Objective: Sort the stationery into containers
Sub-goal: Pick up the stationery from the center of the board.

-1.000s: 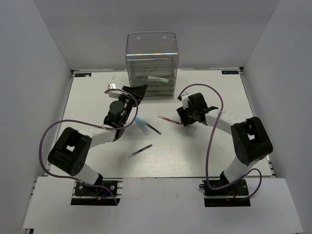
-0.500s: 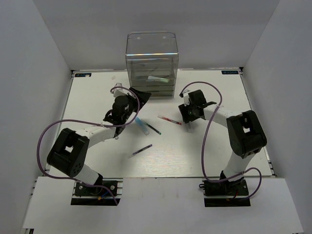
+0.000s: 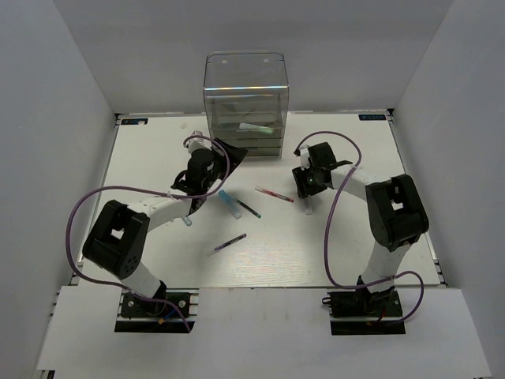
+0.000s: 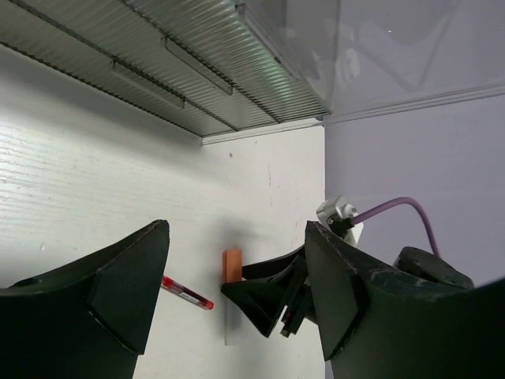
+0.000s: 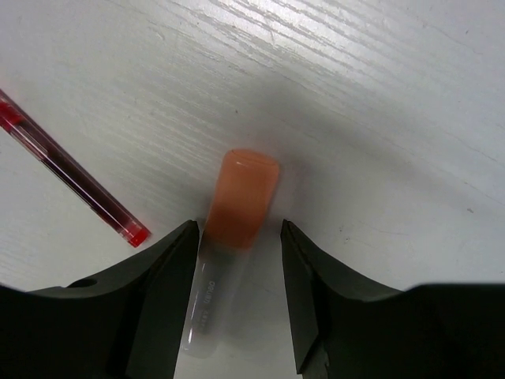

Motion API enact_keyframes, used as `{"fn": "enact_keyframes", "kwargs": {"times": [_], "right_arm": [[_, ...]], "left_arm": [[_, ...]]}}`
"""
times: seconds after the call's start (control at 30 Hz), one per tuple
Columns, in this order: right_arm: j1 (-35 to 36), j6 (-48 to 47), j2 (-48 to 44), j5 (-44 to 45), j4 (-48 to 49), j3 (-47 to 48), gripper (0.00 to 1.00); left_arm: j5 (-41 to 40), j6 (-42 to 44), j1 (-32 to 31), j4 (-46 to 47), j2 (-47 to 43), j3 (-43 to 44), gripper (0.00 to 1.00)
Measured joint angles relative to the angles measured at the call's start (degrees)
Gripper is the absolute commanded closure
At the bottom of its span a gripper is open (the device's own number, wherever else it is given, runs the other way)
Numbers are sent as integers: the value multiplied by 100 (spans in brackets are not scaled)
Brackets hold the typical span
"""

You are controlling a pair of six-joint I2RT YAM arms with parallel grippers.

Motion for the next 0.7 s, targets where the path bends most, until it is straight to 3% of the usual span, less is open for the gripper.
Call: {"fn": "enact_keyframes", "kwargs": {"times": [0.23, 0.7], "right_arm": [[-92, 17, 254, -181, -98, 348, 52], [-105, -37, 503, -293, -501, 776, 49]], "left_arm": [[0, -13, 20, -216, 212, 247, 20], [-83, -48, 37, -315, 463, 474, 20]]}}
